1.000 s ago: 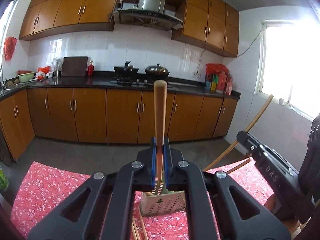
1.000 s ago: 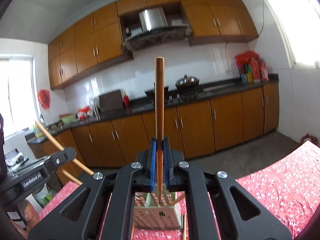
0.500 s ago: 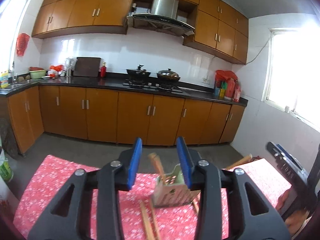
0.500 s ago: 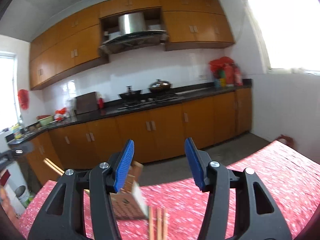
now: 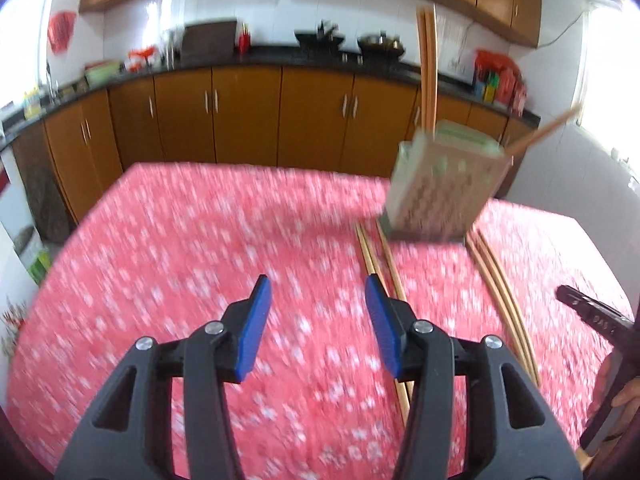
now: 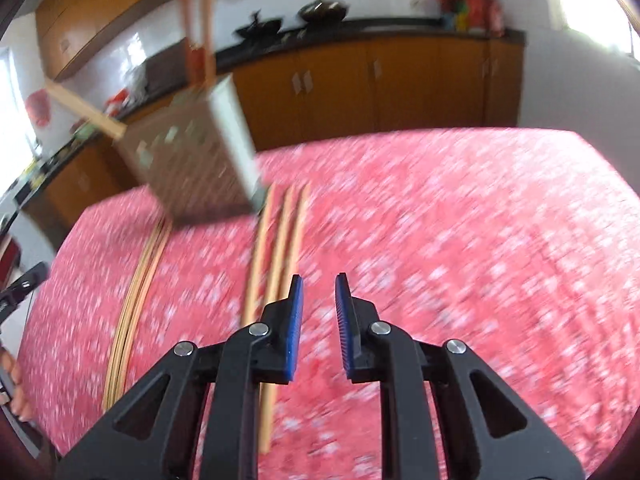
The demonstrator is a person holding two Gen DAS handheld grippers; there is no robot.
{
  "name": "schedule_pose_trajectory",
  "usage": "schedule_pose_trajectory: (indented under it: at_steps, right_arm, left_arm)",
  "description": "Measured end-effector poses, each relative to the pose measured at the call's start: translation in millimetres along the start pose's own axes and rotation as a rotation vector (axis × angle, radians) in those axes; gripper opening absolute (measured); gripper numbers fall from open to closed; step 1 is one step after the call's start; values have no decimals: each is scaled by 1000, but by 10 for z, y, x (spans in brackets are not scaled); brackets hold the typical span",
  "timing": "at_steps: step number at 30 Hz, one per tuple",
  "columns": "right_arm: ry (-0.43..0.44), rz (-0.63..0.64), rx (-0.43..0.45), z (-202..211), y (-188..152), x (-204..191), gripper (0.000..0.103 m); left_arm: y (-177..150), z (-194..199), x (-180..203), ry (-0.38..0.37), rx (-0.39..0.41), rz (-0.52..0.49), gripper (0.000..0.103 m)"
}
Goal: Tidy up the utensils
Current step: 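Grasp a chopstick with the right tool while the left tool grasps another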
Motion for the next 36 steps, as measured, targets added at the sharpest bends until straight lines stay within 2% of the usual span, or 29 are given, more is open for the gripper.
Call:
schedule_pose_trajectory:
  at_steps: [3,7,10,14,17,21,26,28,36]
  right_arm:
    - [19,36,-55,-175,-122,-197,17]
    - [17,36,-99,-360,-194,-257,14]
    - [0,41,-113,-412,-222,-253,13]
    - [-42,73,-109,-443,-218,-237,7]
    - [-102,48,-96,-461,-198,-99,7]
    - [-113,7,-92,-443,-166,60,7]
    - [-120,14,-89,-437,-169,75,7]
    - [-115,12,-89,-438,-166,78,7]
    - [-117,13,-89,-423,-181,82,7]
  left_arm:
    - [-180,-133,83,-18,-38,-14,49]
    - [-288,-207,175,-29,-63,-45,49]
    - [-305,-259,240,-34,-88,-44,49]
    - [-377,-351,305,-83,-134,-39,48]
    - [-419,-399,381,-98,-155,-56,38]
    - [-459,-457,439,-90,-178,-73,30]
    - [-488,-524,515,-105,-201,-86,25]
    - [-496,-558,534,-97,-212,-94,19]
    - [-507,-636,632,-79,-233,-123,16]
Point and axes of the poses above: each gripper's, at about its wrist camera, not at the fingertips, and z roughly against the way its jaws point, x to its right, y to its top, the point moved 8 cm from there along -z, roughly the way its jaws point, and after that the axes turned 10 degrees about -x, right-handed, at the moved point
